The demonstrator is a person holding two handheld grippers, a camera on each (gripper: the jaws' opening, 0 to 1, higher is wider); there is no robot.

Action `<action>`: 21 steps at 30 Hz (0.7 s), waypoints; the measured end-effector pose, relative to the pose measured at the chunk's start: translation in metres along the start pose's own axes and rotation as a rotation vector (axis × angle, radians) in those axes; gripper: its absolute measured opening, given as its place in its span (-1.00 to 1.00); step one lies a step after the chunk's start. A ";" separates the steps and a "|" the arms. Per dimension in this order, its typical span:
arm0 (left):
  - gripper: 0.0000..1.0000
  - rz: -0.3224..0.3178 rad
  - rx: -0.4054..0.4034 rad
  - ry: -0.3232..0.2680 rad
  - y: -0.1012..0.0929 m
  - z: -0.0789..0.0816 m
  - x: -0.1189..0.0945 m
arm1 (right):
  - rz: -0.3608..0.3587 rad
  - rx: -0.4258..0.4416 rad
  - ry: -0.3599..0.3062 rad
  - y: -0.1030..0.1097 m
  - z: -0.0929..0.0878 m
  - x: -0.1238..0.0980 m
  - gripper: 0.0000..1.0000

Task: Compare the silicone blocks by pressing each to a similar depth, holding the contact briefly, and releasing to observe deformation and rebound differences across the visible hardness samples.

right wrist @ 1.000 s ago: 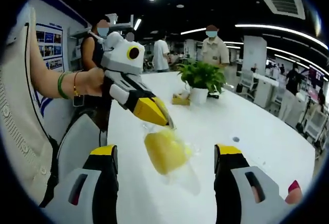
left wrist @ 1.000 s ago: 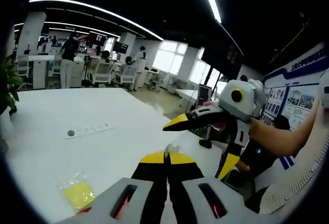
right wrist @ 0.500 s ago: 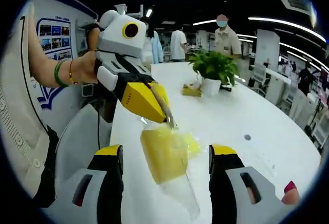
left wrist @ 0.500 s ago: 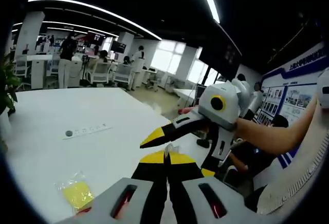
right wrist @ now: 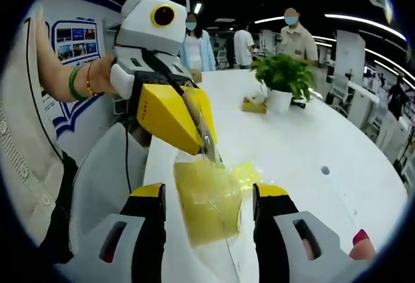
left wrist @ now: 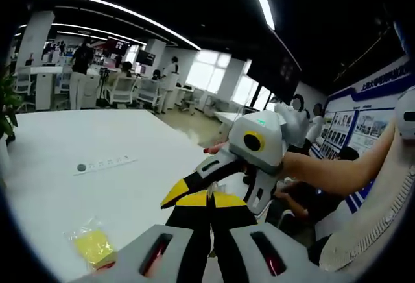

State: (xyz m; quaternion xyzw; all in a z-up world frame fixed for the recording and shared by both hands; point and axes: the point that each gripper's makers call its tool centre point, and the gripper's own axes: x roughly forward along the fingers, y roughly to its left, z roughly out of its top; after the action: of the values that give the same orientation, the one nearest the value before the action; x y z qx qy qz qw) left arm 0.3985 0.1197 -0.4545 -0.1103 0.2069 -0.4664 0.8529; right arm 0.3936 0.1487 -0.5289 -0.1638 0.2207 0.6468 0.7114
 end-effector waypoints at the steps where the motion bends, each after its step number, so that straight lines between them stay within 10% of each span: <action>1: -1.00 -0.003 -0.001 0.001 -0.001 0.000 0.000 | 0.005 0.003 0.002 0.000 -0.001 0.001 -0.06; 21: -1.00 -0.050 0.040 0.006 -0.015 -0.006 -0.008 | 0.080 0.048 0.049 0.023 -0.007 0.004 -0.57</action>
State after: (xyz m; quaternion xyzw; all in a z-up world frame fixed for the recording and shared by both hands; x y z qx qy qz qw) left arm 0.3808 0.1189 -0.4521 -0.0972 0.1972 -0.4919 0.8425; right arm 0.3703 0.1508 -0.5355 -0.1533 0.2598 0.6651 0.6831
